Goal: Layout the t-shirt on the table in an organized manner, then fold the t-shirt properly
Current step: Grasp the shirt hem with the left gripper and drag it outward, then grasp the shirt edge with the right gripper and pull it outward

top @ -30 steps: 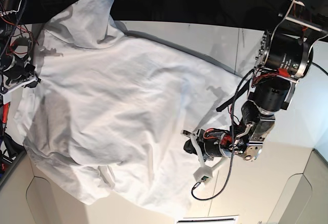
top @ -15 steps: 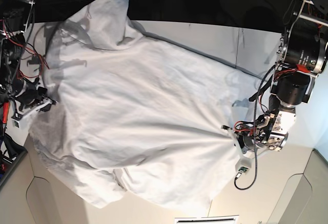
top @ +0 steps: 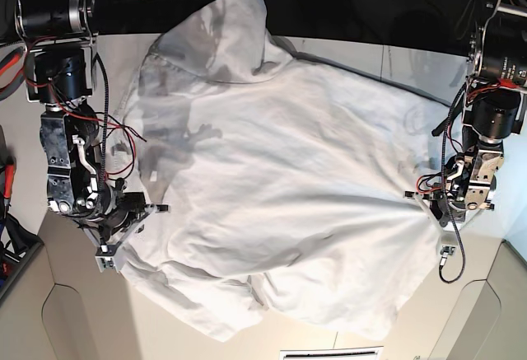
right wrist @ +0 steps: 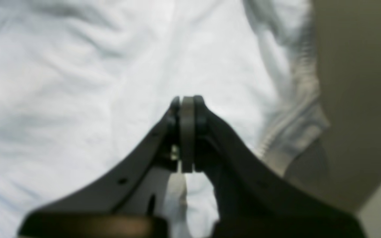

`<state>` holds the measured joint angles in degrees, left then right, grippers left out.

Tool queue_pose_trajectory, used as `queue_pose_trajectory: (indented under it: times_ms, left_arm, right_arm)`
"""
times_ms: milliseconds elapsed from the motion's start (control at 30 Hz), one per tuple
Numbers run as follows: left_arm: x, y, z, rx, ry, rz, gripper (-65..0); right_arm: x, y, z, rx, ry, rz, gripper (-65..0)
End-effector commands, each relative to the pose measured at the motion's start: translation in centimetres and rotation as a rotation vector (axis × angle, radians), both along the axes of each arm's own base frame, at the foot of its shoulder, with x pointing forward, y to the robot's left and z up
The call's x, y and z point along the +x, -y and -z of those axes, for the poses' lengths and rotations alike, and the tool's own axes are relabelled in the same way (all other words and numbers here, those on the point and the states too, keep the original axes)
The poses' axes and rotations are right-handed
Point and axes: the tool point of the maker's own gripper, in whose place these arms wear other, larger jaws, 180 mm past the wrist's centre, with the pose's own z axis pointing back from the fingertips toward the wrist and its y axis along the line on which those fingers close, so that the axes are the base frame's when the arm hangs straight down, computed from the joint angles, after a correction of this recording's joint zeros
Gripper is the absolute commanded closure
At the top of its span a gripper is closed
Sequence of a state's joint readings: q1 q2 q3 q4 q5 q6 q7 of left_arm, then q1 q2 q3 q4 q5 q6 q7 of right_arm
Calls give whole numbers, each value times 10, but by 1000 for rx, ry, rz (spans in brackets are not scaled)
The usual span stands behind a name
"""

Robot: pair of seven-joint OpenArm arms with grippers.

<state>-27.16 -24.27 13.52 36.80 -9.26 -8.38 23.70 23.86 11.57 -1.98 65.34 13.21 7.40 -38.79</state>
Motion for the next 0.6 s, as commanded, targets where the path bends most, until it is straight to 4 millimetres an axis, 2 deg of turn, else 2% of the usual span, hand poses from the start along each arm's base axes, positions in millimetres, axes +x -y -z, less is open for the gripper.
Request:
queue_pose_trajectory:
  times_ms: [0,100,233,333,467,567]
  left_arm:
    - [-2,-9,-2,9,-20,-25,0]
    - [-1,-10,-3,-2,-14,-38,0]
    - [2,-8,-5,-3,7,-31,0]
    - [4,-8,-7,-5,20,-27,0]
    - [4,-3,-5,-19,14,-3,0]
    - [4,-3,-6,-20,14,-4,0]
  right_arm:
    - [17,8,-25,13,60,37,0]
    - [5,8,-32,42,29,51,0]
    - [-23,7,-34,36,9,37,0]
    - [-57,-3,-16,39,-42,14,0]
    - [-104,-26,18,84,-126,6,0]
    - [-122,-28,34,46,-113,10,0]
